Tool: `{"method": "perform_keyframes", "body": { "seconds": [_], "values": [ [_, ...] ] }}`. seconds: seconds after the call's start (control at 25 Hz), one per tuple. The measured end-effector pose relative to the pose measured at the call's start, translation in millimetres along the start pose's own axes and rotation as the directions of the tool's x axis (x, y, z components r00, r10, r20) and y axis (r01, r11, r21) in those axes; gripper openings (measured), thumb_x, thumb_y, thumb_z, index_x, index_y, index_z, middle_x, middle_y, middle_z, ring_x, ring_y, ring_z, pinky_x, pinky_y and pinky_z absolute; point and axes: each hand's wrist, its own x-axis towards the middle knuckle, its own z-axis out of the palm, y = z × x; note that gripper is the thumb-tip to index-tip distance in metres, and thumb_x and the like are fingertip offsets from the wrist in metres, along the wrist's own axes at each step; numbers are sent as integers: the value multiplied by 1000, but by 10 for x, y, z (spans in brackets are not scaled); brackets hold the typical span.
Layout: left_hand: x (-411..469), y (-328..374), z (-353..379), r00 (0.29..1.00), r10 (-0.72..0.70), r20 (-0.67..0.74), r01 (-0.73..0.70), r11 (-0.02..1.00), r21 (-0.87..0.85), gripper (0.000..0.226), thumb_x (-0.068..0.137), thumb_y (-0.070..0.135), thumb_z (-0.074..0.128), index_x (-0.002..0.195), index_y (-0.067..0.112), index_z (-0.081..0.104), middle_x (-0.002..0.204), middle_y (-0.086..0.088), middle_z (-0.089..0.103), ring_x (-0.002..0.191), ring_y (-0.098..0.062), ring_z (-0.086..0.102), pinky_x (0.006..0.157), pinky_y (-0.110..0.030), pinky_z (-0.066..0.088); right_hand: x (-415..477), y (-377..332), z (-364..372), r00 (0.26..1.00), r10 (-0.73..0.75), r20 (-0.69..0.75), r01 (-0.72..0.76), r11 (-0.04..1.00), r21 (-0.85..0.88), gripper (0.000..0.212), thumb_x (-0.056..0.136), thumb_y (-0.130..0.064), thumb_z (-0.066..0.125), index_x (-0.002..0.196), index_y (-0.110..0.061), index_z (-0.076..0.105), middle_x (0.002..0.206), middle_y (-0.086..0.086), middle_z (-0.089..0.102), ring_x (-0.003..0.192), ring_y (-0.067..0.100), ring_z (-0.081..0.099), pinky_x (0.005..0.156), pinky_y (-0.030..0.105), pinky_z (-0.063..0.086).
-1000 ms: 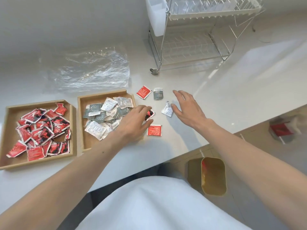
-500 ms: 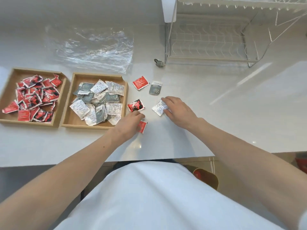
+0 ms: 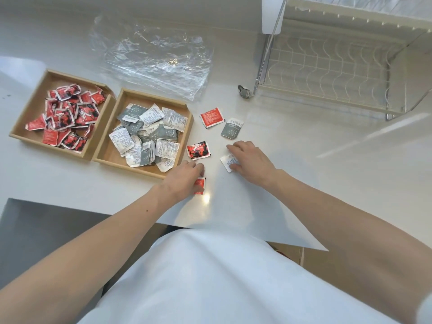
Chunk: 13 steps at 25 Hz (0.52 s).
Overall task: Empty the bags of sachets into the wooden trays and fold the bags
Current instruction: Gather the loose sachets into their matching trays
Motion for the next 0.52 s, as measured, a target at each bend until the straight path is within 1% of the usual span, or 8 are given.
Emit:
{"method": "perform_keyframes", "body": {
  "seconds": [0.12,0.2,0.28,0.36,0.44,0.52],
  "values": [
    [14,-14,-68,999,17,-29,-19,998,-62,29,89,37,66,107,14,60,104,-4,57,98,-27,57,66,-32,38,54,11,2,994,110,4,-110,992,68,53,90,-27,64,137,-13,46,122,11,51,115,31,45,90,40,42],
    [43,-29,-133,994,21,-109,-32,994,-103,27,90,38,65,104,15,61,104,-3,58,96,-27,59,62,-30,35,72,37,11,982,186,41,-190,966,175,43,89,-28,65,127,-14,51,115,7,53,112,28,48,83,36,41],
    [108,-51,-218,983,21,-184,-42,993,-107,29,89,38,66,105,13,63,108,-5,59,99,-27,57,64,-30,33,72,70,1,972,227,55,-233,927,294,26,87,-26,66,110,-13,60,101,4,53,101,27,54,74,33,38],
    [204,-62,-308,979,16,-204,-36,995,-91,31,88,37,69,106,12,65,117,-7,56,108,-28,54,68,-30,36,80,114,-56,965,261,34,-251,874,417,14,86,-24,68,94,-14,62,92,3,53,90,25,54,71,32,38],
    [307,-62,-373,983,-5,-186,-16,994,-111,31,88,35,69,109,12,65,130,-8,51,117,-27,51,76,-34,43,127,152,-166,955,296,-12,-251,829,500,14,85,-25,69,87,-17,58,85,2,55,82,23,53,70,34,40],
    [385,-54,-408,989,-29,-145,12,993,-116,30,89,33,67,112,13,64,137,-9,47,121,-29,49,80,-39,48,220,194,-284,941,335,-42,-255,787,562,17,84,-25,70,90,-19,55,79,-2,59,78,23,55,69,34,43]
  ]
}}
